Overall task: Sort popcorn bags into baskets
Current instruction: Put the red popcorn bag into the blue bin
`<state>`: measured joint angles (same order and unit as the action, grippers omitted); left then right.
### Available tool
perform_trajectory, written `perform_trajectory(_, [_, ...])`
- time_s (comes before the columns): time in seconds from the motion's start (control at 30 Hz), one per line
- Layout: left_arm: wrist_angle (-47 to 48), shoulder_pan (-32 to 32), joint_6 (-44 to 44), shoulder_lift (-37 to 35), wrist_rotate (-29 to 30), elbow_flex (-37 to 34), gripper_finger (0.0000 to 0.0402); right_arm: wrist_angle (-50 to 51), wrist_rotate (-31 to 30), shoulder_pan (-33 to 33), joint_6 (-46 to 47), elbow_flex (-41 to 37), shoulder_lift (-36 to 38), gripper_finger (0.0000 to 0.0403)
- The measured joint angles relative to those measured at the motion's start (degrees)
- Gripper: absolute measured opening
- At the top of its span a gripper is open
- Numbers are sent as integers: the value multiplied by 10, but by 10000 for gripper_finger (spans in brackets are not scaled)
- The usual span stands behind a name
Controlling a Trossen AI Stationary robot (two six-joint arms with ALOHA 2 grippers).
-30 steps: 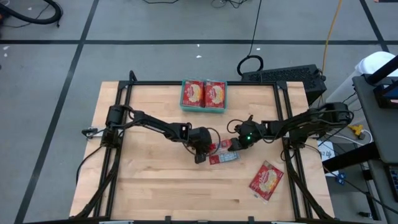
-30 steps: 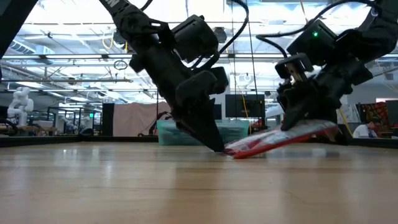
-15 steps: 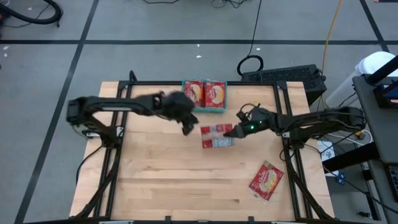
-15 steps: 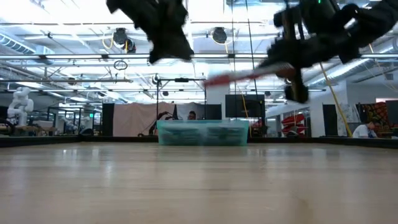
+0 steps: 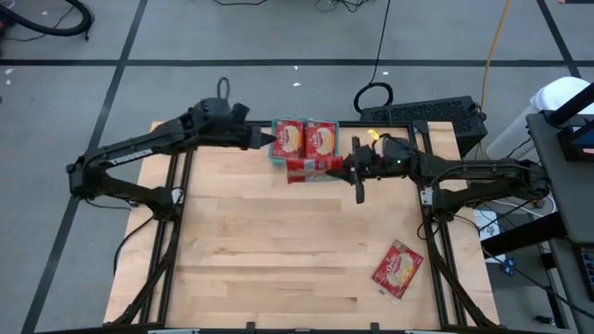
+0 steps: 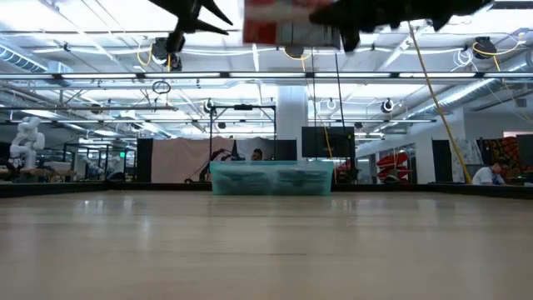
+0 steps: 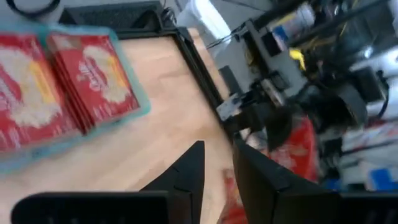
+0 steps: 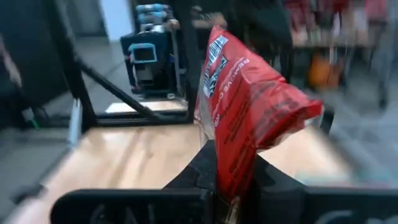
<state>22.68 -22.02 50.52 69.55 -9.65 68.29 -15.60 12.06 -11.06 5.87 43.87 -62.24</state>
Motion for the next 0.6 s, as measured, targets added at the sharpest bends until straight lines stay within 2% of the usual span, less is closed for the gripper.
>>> perform_trajectory(0.17, [-5,-4,104,-29,-12,-1,120,64,-14,3,-209,69,4,14])
perform_trajectory(0.2, [-5,-3,125,-33,-15,-1,134,81,-34,7,-251,84,4,14])
perform_trajectory(0.3, [-12,12,183,-37,-19,-1,182,135,-148,38,-408,134,5,14])
perform_trajectory(0.4, [-25,36,224,-36,-22,-1,231,143,-247,63,-591,155,4,14])
perform_trajectory(0.5, [-42,59,242,-35,-13,-1,271,142,-291,74,-710,155,0,14])
perform_trajectory(0.6, [-46,84,251,-31,20,-1,301,144,-309,85,-773,154,0,15])
